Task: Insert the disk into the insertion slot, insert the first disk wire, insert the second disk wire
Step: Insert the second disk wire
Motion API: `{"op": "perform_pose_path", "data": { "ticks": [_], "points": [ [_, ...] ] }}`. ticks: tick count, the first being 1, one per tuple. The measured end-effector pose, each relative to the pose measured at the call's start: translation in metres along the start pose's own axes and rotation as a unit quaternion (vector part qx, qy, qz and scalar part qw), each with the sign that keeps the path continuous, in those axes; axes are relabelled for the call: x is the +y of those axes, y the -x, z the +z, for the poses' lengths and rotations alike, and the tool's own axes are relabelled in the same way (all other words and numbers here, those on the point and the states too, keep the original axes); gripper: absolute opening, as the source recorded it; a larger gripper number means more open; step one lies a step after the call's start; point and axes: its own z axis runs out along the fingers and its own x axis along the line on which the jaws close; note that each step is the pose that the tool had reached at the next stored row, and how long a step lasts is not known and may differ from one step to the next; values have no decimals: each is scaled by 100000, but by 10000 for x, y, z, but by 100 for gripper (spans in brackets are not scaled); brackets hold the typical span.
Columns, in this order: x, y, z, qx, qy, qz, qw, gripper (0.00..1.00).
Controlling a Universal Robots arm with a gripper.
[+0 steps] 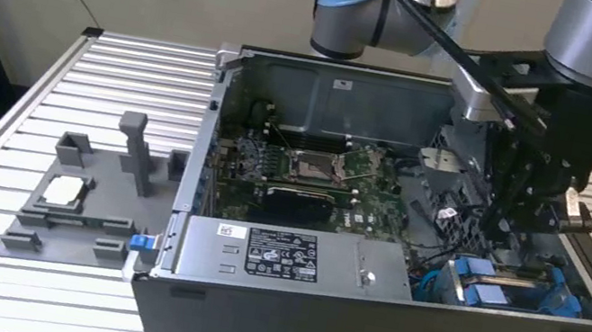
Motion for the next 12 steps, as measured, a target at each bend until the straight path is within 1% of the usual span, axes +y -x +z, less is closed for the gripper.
{"op": "perform_pose_path", "data": {
  "ticks": [3,5,6,12],
  "points": [
    [-33,-68,32,-596,0,63,99998,15],
    [-63,-108,50,-889,75,97,99996,15],
    [-77,-119,54,-975,115,108,99995,15],
    [-94,-121,57,-978,127,108,99995,15]
  ]
}}
